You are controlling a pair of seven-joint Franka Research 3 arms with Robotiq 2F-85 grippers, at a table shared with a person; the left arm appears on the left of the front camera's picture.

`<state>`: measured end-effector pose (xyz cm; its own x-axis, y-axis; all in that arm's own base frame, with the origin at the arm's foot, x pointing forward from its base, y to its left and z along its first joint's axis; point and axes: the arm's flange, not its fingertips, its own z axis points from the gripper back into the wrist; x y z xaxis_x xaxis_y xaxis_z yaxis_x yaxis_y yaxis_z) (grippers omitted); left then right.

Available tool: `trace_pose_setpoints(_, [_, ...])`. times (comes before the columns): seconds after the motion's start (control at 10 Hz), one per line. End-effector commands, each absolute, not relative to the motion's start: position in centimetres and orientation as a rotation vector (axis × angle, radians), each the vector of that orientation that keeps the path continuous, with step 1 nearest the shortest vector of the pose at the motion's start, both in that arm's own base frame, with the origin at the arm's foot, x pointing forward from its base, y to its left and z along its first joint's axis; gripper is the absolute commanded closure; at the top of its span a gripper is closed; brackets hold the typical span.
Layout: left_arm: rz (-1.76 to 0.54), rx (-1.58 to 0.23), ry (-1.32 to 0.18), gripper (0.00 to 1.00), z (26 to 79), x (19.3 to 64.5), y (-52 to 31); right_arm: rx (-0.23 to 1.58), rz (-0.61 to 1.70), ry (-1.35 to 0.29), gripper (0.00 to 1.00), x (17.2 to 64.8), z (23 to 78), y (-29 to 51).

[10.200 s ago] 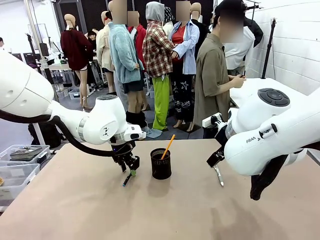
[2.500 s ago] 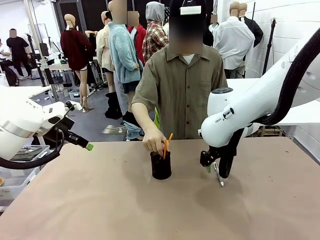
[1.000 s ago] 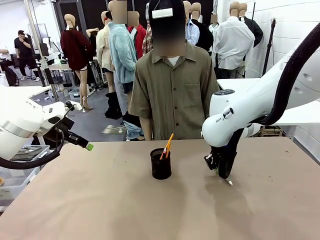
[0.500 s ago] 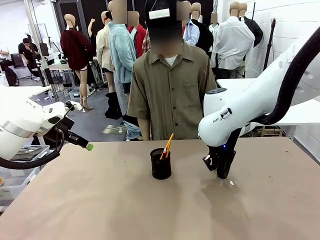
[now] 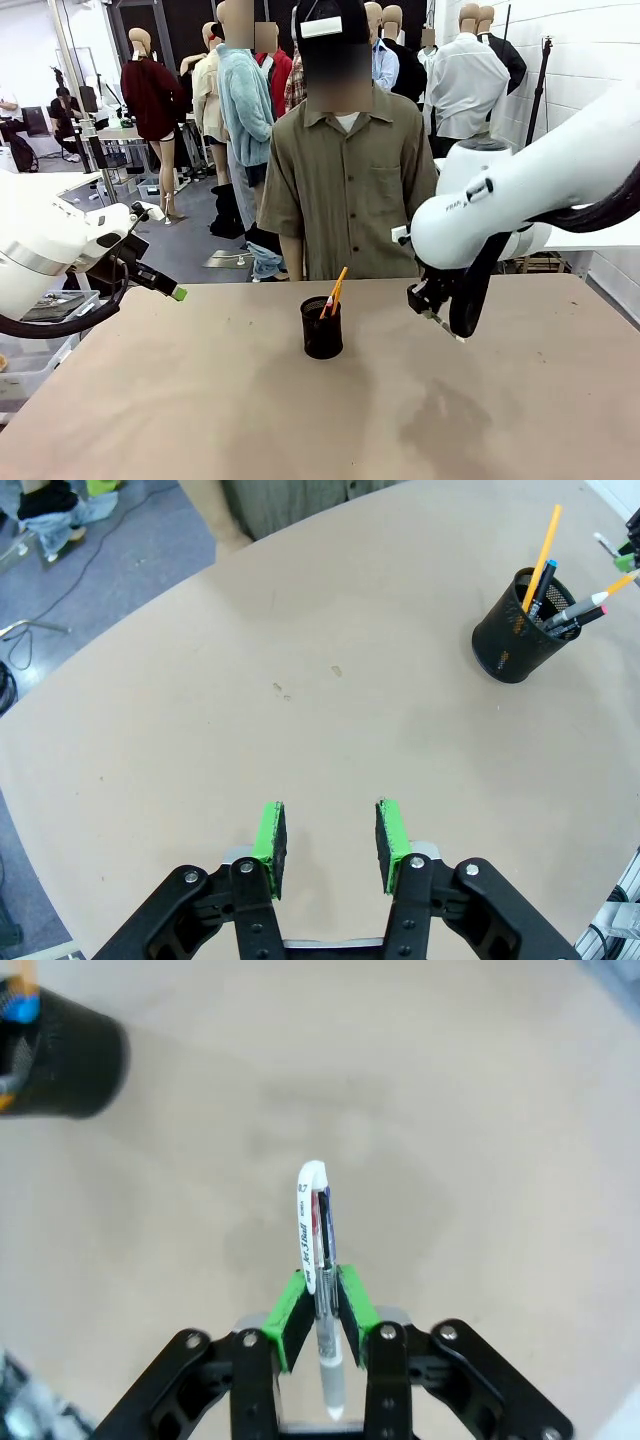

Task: Place the pens into the pen holder.
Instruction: Pick up a writing instrument from the table and place it into the Pen holder.

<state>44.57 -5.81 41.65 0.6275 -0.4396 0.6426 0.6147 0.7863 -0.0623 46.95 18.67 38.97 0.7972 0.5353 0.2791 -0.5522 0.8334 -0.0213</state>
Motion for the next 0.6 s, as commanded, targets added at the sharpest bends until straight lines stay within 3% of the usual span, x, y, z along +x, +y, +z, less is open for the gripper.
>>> trace_pose_setpoints(0.0, [-0.616, -0.279, -0.663, 0.51, 41.7, 44.7, -5.9, 0.253, 0.796, -0.314, 1.0, 45.2, 40.0, 16.6])
trace_pose_setpoints(0.5, [-0.616, -0.279, -0.663, 0.51, 41.7, 44.7, -5.9, 0.685, 1.29, -0.589, 1.0, 44.8, 42.2, 18.2])
